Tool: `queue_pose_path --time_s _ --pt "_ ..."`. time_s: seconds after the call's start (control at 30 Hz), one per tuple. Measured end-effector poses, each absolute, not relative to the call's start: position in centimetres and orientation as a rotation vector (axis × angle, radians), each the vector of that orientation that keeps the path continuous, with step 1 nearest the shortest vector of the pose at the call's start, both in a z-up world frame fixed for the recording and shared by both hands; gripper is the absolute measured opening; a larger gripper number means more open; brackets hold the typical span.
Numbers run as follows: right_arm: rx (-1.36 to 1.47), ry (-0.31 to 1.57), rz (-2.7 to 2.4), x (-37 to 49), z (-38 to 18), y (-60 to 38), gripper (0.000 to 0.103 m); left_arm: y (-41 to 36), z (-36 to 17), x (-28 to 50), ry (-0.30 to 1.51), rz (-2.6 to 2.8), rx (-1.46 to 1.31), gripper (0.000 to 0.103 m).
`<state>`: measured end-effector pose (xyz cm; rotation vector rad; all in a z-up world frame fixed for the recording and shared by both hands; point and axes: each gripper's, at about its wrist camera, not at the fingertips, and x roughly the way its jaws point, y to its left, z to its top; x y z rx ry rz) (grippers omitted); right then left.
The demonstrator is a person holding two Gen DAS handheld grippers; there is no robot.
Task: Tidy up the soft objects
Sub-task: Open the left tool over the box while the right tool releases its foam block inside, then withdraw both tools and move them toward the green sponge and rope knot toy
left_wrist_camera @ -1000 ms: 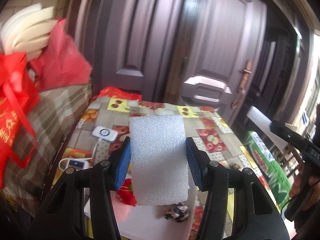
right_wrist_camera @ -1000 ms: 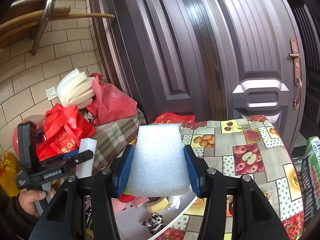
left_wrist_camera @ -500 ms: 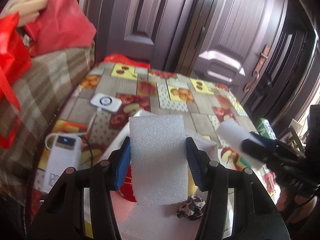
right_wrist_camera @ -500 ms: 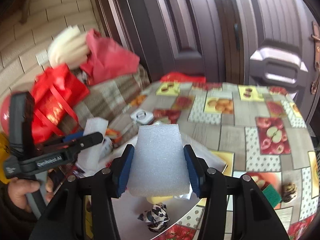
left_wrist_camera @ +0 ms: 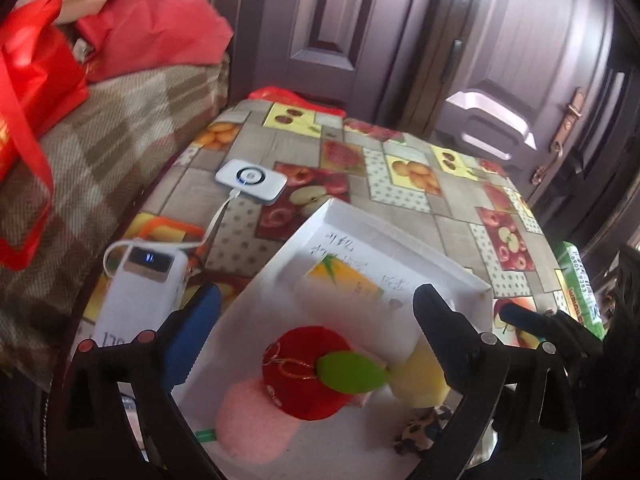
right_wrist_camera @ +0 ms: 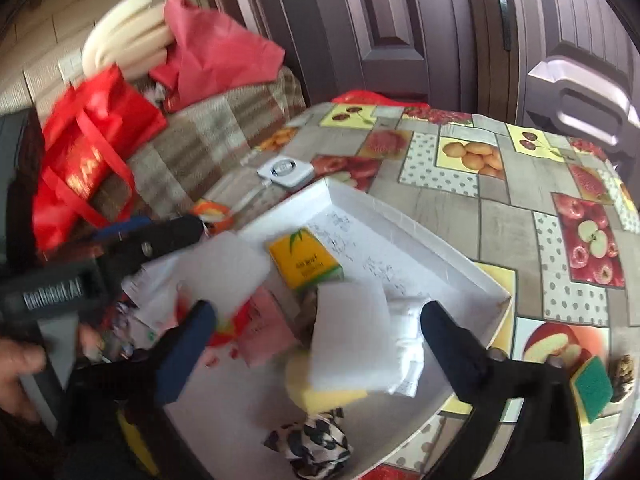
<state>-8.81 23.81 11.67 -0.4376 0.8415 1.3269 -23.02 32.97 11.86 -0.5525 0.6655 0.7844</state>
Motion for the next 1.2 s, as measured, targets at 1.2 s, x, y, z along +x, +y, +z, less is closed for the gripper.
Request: queue_pose_path --time_s 1.2 --pt "-0.197 0.642 1.030 -4.2 20.7 7.1 0.103 23.4 18.7 -23.9 0.578 0.672 -0.414 0.097"
